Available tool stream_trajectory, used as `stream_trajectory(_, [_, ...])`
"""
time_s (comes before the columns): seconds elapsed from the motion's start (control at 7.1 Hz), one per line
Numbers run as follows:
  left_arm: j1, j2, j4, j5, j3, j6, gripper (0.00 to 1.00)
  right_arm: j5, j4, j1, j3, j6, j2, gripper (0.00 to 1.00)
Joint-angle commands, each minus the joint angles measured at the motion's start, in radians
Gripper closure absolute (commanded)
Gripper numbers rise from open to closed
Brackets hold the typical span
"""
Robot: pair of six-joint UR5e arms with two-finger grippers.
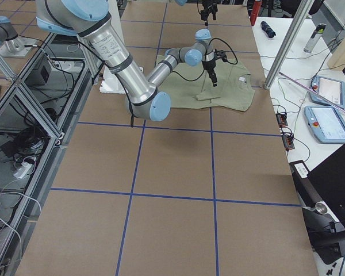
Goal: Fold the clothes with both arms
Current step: 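Release the sleeve and raise the left gripper while the right gripper reaches to the shoulder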
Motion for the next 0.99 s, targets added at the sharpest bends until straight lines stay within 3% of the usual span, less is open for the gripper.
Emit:
stream_trajectory(0.0, [-0.008, 0.044, -0.017, -0.006, -0.025, 0.008, 0.0, -0.1, -0.002, -0.072, -0.128, 0.036, 0.065, 0.17])
stream_trajectory(0.56, [-0.004, 0.05, -0.018, -0.006, -0.025, 0.011, 0.0, -0.142, 0.001, -0.113, -0.155, 0.073, 0.065, 0.34])
stream_trajectory(0.84, [-0.004, 0.05, -0.018, -0.006, -0.024, 0.011, 0.0, -0.145, 0.007, -0.113, -0.162, 0.076, 0.065, 0.37])
